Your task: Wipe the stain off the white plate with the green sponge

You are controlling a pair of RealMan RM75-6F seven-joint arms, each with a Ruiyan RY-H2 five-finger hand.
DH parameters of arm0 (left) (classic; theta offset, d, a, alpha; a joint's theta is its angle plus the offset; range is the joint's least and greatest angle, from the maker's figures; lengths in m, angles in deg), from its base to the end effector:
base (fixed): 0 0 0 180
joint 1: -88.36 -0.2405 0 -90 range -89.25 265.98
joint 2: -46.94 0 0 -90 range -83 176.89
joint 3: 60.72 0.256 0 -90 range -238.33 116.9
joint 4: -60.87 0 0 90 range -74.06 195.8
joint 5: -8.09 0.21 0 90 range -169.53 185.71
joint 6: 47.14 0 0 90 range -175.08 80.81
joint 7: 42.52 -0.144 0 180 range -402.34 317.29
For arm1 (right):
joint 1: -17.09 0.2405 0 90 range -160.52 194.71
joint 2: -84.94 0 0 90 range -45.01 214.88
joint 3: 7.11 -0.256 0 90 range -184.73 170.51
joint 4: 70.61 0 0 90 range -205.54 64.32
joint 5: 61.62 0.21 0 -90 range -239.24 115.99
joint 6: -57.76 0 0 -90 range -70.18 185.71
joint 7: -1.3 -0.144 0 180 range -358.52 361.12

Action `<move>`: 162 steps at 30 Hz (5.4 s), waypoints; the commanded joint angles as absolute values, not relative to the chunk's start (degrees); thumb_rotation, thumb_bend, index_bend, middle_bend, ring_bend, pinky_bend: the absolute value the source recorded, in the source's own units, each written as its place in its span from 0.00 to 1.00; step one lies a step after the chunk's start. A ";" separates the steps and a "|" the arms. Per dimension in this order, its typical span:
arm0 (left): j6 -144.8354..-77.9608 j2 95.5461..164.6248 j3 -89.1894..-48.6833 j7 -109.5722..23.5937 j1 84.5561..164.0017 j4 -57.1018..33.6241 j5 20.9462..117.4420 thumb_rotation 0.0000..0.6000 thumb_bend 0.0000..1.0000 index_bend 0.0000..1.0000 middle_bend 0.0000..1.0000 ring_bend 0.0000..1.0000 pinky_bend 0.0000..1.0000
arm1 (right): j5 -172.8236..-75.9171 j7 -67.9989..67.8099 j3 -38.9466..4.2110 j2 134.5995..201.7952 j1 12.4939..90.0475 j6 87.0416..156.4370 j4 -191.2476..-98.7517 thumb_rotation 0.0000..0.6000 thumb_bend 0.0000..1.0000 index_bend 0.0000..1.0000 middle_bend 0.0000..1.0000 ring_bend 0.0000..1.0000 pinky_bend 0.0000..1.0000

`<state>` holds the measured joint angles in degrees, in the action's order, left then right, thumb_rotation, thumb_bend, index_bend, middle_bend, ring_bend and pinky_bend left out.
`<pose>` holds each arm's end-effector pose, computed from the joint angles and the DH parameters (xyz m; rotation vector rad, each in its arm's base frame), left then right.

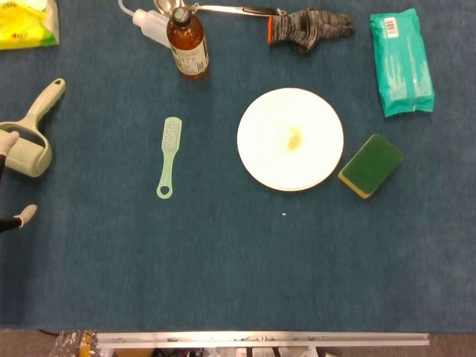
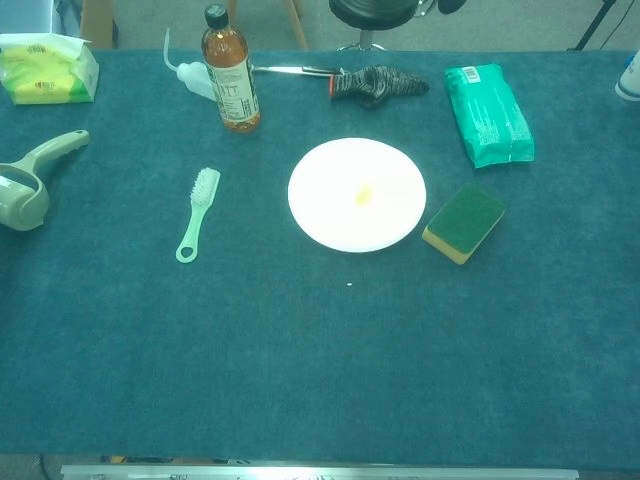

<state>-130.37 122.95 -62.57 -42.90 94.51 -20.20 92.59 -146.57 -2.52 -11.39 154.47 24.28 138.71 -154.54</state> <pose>-0.3303 0.1859 0.1032 -1.3964 -0.9431 -0.8801 -0.3285 -0.2011 0.1380 1.3975 -0.9359 0.9097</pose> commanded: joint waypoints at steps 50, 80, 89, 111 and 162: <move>-126.20 125.87 -63.06 -44.06 96.37 -20.50 90.34 1.00 0.09 0.11 0.00 0.04 0.28 | -162.76 -9.04 -5.62 160.31 44.35 123.56 -138.25 1.00 0.00 0.29 0.28 0.20 0.45; -124.69 128.72 -62.25 -38.00 95.68 -14.87 89.53 1.00 0.09 0.11 0.00 0.04 0.28 | -167.07 -23.38 -1.54 175.97 52.29 127.96 -111.05 1.00 0.00 0.29 0.28 0.20 0.45; -123.95 129.49 -62.20 -36.36 95.57 -13.17 89.11 1.00 0.09 0.11 0.00 0.04 0.28 | -167.24 -25.35 0.06 177.11 52.93 129.21 -110.52 1.00 0.00 0.29 0.28 0.20 0.45; -122.62 131.10 -62.43 -35.05 96.13 -11.29 88.97 1.00 0.09 0.11 0.00 0.04 0.28 | -165.46 -20.55 1.42 172.11 52.92 128.60 -119.91 1.00 0.00 0.27 0.28 0.20 0.45; -122.29 132.82 -61.80 -30.90 95.39 -7.53 89.51 1.00 0.09 0.11 0.00 0.04 0.28 | -162.69 -26.19 2.71 179.16 54.44 121.29 -110.59 1.00 0.00 0.27 0.35 0.27 0.49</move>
<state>-122.29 132.82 -61.79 -30.91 95.40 -7.52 89.51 -162.71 -26.20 2.72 179.17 54.43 121.30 -110.56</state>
